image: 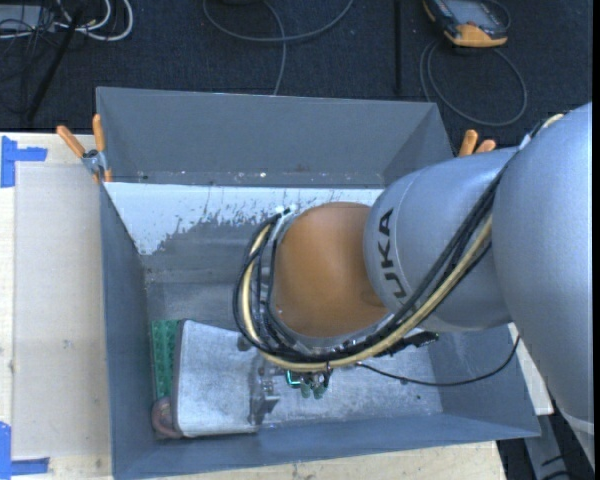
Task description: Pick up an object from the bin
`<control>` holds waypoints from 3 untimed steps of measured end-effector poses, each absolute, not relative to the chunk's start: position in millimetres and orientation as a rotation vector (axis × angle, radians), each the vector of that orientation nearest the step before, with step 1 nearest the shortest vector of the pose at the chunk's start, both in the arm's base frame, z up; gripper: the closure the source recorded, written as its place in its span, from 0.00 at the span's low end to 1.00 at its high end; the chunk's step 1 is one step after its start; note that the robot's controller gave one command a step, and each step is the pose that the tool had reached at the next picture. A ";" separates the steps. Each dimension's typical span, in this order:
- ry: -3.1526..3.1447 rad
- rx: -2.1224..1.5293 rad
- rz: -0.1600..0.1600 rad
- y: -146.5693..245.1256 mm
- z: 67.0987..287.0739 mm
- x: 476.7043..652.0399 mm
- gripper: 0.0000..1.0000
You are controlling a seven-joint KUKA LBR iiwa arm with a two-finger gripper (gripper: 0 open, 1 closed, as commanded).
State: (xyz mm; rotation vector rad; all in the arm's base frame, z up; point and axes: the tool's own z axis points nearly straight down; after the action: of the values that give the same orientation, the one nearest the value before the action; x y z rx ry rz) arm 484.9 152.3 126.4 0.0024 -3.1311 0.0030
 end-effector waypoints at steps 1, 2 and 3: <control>-3.145 0.148 -0.001 104.4 78.0 583.8 0.00; -3.128 0.266 0.006 29.7 103.5 555.3 0.00; -3.121 0.373 -0.005 -13.6 71.0 595.3 0.00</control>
Offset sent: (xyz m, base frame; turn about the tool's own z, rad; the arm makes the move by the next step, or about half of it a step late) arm 0.0955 -0.0467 -0.0489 -0.0942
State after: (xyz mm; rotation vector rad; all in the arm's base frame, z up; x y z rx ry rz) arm 595.3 -13.6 71.0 0.3728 -3.1214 -0.0050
